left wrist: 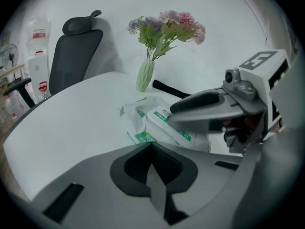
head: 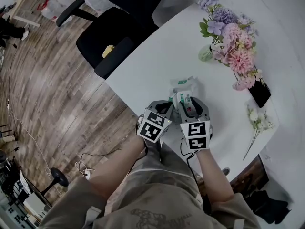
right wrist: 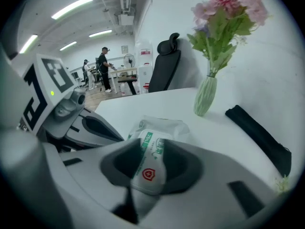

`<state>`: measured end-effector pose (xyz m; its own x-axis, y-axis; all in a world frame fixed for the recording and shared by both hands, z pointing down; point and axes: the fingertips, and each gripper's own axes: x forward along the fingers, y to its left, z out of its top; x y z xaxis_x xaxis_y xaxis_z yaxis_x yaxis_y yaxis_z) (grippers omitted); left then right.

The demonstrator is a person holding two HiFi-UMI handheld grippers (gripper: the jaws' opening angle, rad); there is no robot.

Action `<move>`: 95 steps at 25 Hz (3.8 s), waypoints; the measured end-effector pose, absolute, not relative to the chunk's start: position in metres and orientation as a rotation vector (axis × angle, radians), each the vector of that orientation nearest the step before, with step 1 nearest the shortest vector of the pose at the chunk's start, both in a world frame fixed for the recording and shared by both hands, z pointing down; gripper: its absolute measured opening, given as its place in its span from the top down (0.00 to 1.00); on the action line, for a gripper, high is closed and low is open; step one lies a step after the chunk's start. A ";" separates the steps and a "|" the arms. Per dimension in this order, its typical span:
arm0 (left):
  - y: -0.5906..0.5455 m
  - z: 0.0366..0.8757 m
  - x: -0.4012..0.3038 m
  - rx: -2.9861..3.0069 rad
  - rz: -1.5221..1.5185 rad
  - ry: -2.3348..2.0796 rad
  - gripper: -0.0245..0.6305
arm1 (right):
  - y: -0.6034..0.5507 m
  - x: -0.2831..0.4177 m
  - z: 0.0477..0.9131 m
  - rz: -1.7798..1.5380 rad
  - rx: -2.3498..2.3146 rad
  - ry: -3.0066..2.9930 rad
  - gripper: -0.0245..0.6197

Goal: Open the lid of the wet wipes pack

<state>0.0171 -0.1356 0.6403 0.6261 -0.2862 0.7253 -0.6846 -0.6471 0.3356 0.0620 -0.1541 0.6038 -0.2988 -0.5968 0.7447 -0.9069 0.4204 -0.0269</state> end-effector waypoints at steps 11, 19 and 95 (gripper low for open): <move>-0.137 0.640 0.016 2.260 0.880 -0.770 0.94 | -0.138 0.046 0.604 0.541 1.129 -2.057 0.59; -0.136 0.639 0.016 2.257 0.878 -0.771 0.94 | -0.140 0.045 0.607 0.477 1.177 -2.015 0.65; -0.144 0.625 0.028 2.274 0.790 -0.816 0.94 | -0.156 0.177 0.625 0.691 1.514 -1.894 0.91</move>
